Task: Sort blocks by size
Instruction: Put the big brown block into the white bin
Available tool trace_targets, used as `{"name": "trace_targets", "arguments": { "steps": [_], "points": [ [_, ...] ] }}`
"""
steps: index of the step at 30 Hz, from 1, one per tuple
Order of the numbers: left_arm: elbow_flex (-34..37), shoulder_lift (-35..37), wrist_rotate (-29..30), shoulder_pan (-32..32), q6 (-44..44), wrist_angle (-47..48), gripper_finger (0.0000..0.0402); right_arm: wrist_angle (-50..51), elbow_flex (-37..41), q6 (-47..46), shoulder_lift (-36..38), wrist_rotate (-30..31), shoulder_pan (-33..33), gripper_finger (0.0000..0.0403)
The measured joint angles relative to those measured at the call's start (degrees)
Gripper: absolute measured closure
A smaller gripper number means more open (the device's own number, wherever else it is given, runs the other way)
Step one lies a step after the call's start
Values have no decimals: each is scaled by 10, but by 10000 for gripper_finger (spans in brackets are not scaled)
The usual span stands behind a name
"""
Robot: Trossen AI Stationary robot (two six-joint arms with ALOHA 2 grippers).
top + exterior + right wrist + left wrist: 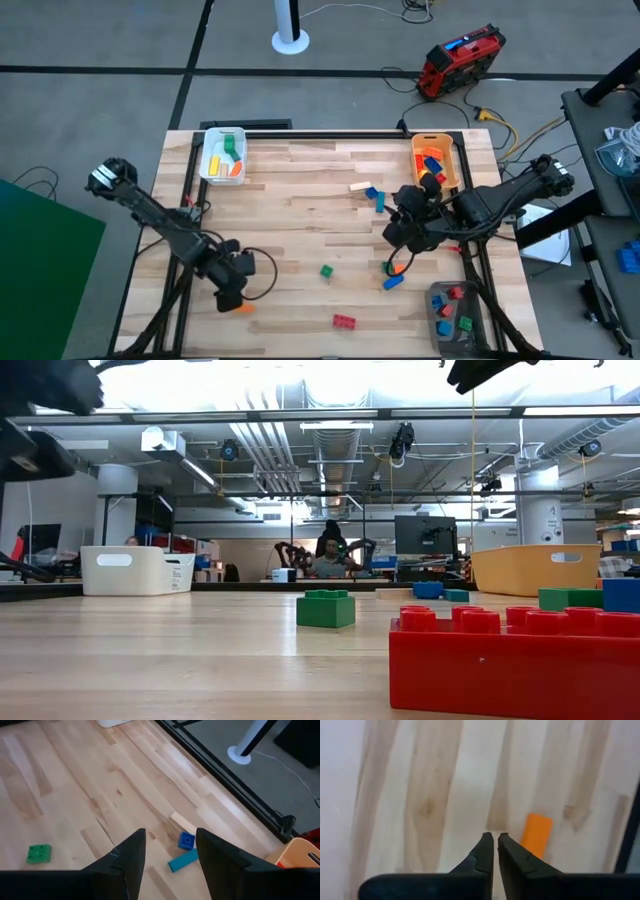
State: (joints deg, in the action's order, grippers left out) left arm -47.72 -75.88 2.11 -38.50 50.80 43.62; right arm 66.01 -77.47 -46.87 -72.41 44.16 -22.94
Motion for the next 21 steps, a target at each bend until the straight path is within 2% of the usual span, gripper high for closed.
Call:
{"name": "trace_targets", "arguments": {
  "steps": [7, 13, 16, 21],
  "points": [
    [21, 12, -1, -46, 34, -4, 326, -20, 0, 4, 0, 0, 0, 227],
    [41, -16, 10, -77, 74, -23, 259, -21, 1, 5, 0, 0, 0, 232],
    [42, -28, 17, -79, 78, -33, 243, -21, 2, 4, 0, 0, 0, 238],
    [51, -47, 17, -80, 79, -89, 237, -20, 3, 4, 0, 0, 0, 247]
  ]
}}
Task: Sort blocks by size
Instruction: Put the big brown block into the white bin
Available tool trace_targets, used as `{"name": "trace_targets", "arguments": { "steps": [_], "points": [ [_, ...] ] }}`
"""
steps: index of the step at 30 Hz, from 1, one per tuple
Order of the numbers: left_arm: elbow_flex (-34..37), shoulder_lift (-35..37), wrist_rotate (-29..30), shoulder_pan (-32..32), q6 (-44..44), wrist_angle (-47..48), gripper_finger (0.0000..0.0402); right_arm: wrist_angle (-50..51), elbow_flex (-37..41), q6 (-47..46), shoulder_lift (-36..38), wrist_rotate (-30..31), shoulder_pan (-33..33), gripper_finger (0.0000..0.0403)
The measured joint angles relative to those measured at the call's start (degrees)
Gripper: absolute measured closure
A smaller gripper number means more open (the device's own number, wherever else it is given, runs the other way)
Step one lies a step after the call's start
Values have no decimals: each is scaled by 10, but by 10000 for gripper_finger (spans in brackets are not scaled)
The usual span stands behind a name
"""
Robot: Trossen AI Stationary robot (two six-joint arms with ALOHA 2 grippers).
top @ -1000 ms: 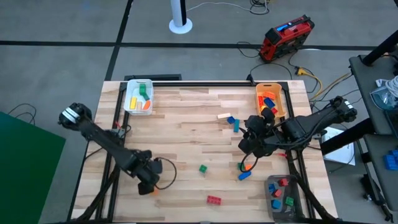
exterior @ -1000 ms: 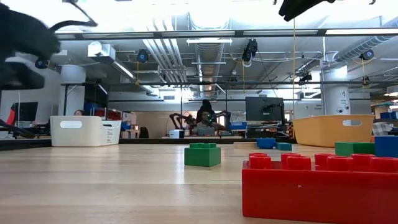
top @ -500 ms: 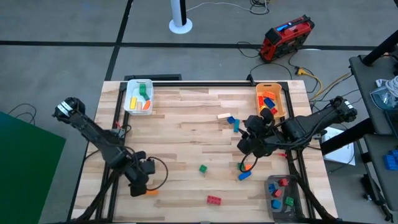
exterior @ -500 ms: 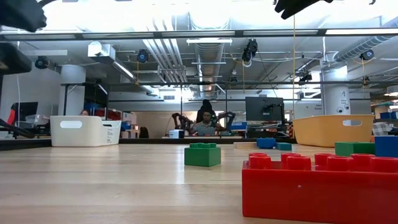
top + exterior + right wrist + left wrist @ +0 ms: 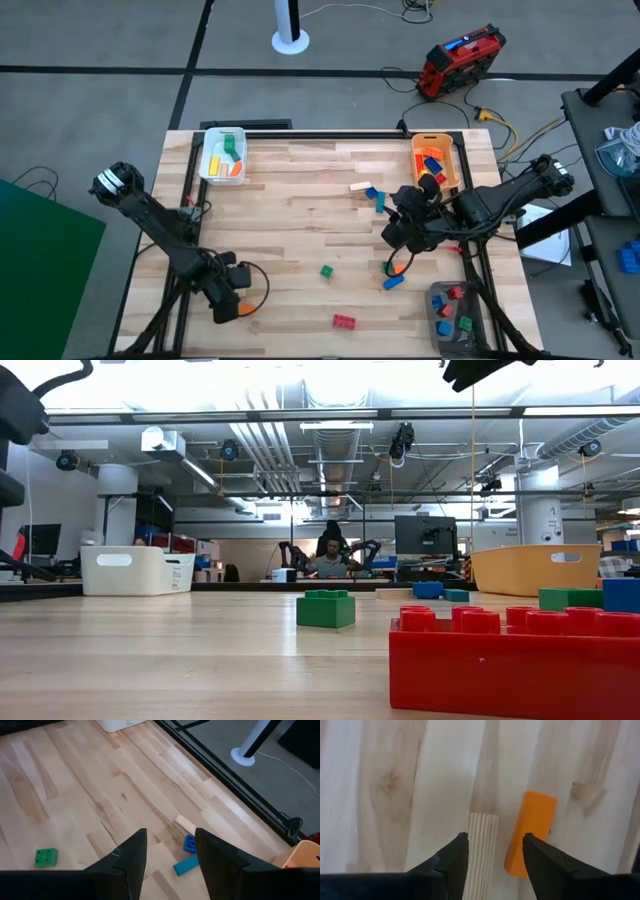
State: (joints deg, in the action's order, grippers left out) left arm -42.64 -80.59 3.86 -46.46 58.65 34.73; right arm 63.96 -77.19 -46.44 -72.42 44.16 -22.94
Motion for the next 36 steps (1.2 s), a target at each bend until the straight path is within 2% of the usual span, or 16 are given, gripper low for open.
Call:
{"name": "trace_targets", "arguments": {
  "steps": [6, 14, 17, 21, 23, 30, 36],
  "points": [
    [13, -33, 1, 0, 6, -16, 237, 0, 0, 0, 0, 0, 0, 252],
    [25, -63, 4, 0, 1, -36, 244, 0, 1, 0, 0, 0, 0, 240],
    [25, -67, 11, 0, 0, -34, 267, 0, 1, 0, 0, 0, 0, 238],
    [25, -69, 12, 0, 0, -32, 325, 0, 1, 0, 0, 0, 0, 245],
    [25, -69, 11, 2, 4, -31, 335, 0, 2, 0, 0, 0, 0, 250],
    [16, -56, 9, 24, 24, -27, 335, 0, 4, 0, 0, 7, 0, 263],
    [1, 1, 49, 62, 18, -28, 335, 0, 4, 0, 0, 9, 0, 265]
  ]
}}
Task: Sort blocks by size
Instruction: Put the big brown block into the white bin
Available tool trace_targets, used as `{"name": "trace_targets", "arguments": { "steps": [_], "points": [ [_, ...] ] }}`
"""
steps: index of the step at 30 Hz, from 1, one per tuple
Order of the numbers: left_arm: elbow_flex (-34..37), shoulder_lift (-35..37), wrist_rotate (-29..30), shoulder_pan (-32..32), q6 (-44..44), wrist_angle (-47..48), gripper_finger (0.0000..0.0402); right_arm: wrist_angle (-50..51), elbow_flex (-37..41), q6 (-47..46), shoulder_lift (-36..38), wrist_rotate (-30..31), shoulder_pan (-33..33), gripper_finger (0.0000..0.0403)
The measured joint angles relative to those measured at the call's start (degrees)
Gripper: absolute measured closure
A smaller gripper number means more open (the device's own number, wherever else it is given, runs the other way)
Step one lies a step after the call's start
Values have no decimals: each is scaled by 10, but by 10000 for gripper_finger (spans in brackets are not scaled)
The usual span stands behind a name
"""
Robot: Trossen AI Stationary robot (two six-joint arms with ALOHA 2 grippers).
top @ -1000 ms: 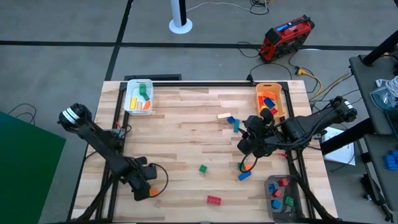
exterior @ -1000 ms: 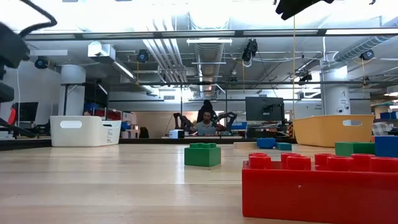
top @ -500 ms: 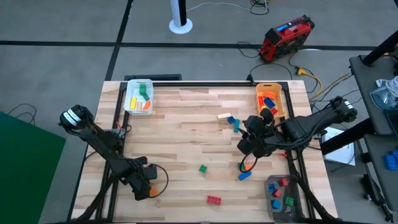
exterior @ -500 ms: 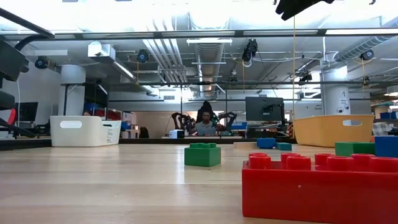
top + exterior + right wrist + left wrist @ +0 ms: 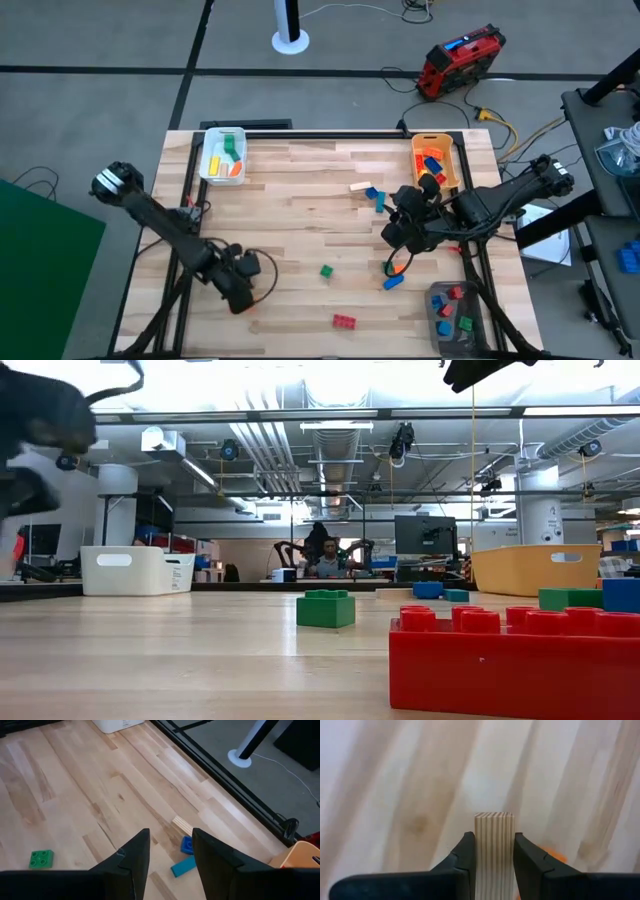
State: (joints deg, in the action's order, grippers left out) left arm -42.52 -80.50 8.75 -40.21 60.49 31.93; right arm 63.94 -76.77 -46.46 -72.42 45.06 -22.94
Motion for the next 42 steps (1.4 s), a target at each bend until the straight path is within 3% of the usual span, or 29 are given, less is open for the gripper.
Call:
{"name": "trace_targets", "arguments": {
  "steps": [6, 12, 16, 23, 31, 35, 42],
  "points": [
    [0, 85, 44, 71, -29, 2, 335, -3, 0, 0, 0, 0, 0, 255],
    [0, 169, 90, 195, -103, 14, 335, -5, 0, -5, 0, 2, 0, 254],
    [0, 207, 111, 326, -127, 55, 326, -8, 0, -20, 0, 16, 0, 263],
    [-2, 237, 116, 615, -145, 92, 321, -33, 0, -20, 0, 21, 0, 274],
    [-60, 197, 77, 884, -247, 92, 319, -35, 0, -20, 0, 25, 0, 268],
    [-90, 153, 54, 953, -277, 107, 318, -35, 0, -26, 0, 30, 0, 262],
    [-143, 69, 72, 955, -285, 151, 302, -47, 1, -31, 0, 31, 0, 263]
  ]
}}
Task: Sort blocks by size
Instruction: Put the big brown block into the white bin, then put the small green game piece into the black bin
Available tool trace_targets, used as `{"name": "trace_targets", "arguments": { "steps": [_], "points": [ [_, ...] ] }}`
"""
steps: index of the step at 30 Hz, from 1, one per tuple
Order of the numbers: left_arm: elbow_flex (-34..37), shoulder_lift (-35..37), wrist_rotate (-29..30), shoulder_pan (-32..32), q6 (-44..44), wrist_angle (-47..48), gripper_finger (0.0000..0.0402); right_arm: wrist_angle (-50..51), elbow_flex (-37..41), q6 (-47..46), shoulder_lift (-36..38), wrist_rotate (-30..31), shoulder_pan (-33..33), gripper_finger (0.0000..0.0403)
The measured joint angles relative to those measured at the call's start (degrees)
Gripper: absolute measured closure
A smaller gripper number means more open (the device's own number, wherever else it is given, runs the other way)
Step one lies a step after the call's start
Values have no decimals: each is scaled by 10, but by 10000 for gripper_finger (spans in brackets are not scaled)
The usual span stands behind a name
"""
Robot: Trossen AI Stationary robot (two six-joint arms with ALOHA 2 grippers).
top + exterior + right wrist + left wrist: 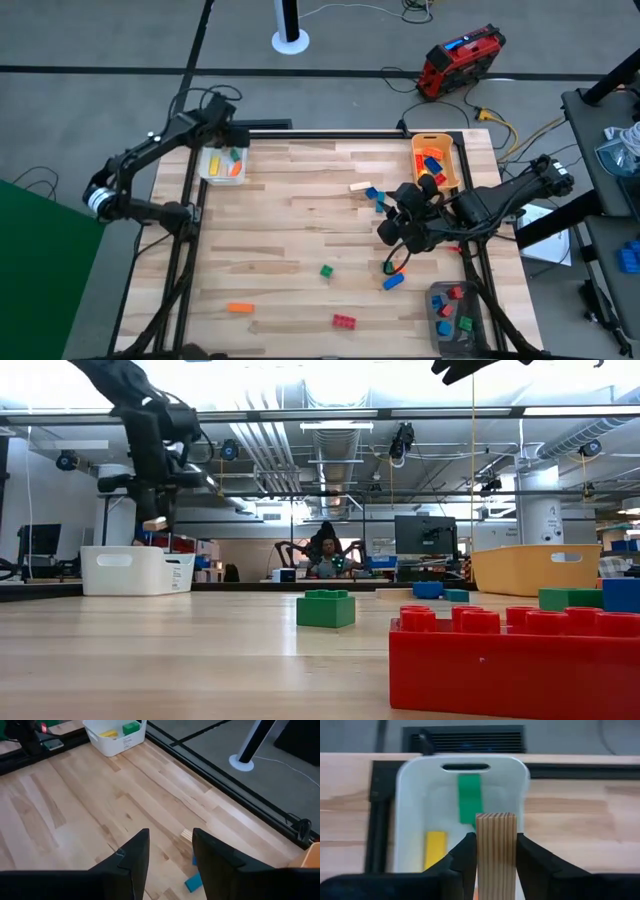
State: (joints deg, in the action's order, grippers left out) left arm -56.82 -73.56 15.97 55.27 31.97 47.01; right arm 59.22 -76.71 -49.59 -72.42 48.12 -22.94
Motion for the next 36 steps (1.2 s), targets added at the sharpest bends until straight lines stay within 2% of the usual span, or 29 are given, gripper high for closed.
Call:
{"name": "trace_targets", "arguments": {
  "steps": [3, 9, 14, 19, 25, 36],
  "points": [
    [-19, -30, 23, 0, 0, 25, 283, 0, 0, 0, 0, 0, 0, 270],
    [-34, -58, 30, 0, -10, 40, 255, 0, 0, 0, 0, 0, 0, 274],
    [-34, -50, 30, -7, -9, 43, 250, -1, 1, 0, 0, 0, 0, 264],
    [-34, -28, 30, -41, -10, 53, 249, -1, 1, 0, 0, 0, 0, 257],
    [-34, 3, 25, -129, -11, 68, 249, -1, 3, 1, 0, 0, 0, 266],
    [-34, 16, -1, -339, -6, 116, 249, -1, 9, -12, 0, 0, 0, 280]
  ]
}}
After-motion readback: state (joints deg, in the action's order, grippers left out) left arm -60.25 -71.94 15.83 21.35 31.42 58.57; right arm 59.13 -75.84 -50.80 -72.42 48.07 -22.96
